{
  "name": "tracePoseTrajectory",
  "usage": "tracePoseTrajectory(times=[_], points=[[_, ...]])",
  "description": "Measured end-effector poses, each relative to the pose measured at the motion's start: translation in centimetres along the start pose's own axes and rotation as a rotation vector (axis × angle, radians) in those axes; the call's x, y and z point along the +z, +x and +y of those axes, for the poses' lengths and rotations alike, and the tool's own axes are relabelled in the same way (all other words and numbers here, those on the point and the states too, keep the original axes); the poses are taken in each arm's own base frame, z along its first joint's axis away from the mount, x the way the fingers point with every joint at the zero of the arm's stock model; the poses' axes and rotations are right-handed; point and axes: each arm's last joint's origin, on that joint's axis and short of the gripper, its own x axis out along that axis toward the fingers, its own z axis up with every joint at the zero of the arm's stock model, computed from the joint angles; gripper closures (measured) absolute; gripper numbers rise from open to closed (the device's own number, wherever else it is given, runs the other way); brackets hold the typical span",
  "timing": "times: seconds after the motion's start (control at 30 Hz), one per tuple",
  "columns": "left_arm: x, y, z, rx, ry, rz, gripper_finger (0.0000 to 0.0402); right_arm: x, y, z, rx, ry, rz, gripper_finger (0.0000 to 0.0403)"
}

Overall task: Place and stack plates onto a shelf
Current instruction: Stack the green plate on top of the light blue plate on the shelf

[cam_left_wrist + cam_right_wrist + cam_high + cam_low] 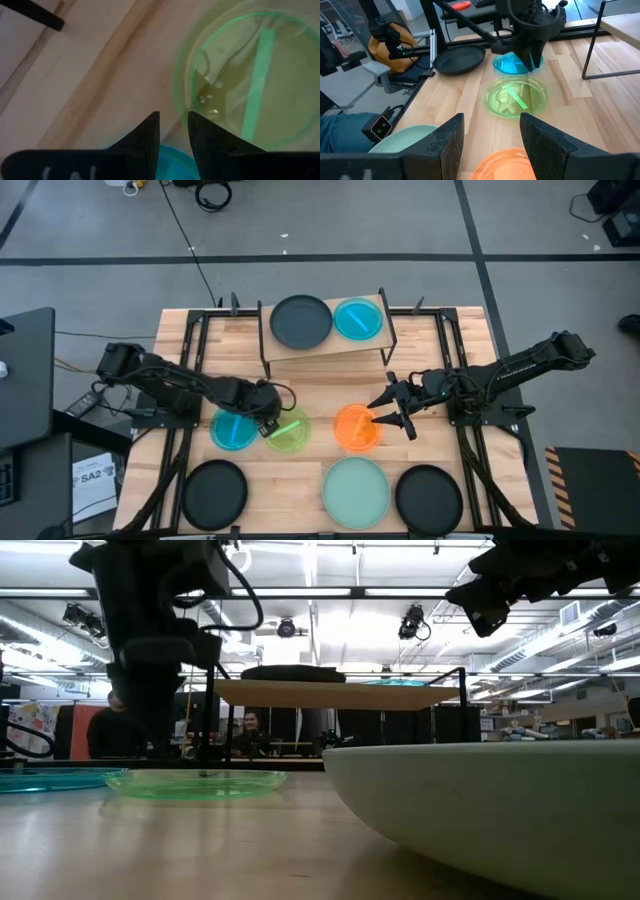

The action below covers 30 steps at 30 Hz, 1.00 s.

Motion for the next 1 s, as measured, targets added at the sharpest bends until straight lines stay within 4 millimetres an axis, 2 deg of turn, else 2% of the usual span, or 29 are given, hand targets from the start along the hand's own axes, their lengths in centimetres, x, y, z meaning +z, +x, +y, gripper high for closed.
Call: tracePoseTrajectory(times=[0.37, 0.77, 1.0], points=[[0.7, 1.2, 0.0, -0.008, -0.033, 0.001, 0.0294, -0.1, 0.0, 0.0, -0.003, 0.002, 0.015, 0.0204], [0.7, 3.9, -0.8, 0.008, -0.024, 0.044, 0.0294, -0.3, 0.3, -0.1, -0.007, 0.001, 0.029, 0.0204], [0.8, 4.0, -0.9, -0.001, -0.025, 0.043, 0.031, -0.6, 0.7, -0.1, -0.01, 0.003, 0.048, 0.0204]])
